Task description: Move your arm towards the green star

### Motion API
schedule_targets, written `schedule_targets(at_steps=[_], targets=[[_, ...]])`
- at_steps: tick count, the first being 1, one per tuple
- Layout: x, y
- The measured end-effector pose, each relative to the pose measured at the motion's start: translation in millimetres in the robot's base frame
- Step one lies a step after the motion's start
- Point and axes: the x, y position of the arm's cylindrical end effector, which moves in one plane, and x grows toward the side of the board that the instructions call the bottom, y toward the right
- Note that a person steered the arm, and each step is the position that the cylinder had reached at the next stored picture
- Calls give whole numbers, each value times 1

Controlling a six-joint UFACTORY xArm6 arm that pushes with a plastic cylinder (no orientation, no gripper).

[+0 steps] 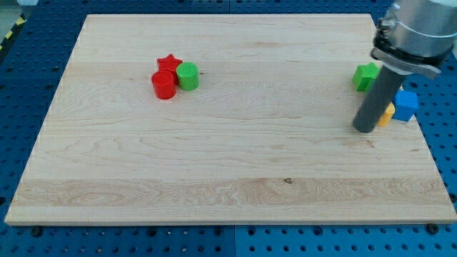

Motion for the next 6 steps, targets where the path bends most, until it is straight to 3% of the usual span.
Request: schedule_targets(at_steps=[2, 4, 6], targets=[[0, -71], [-39, -139], [-51, -214]])
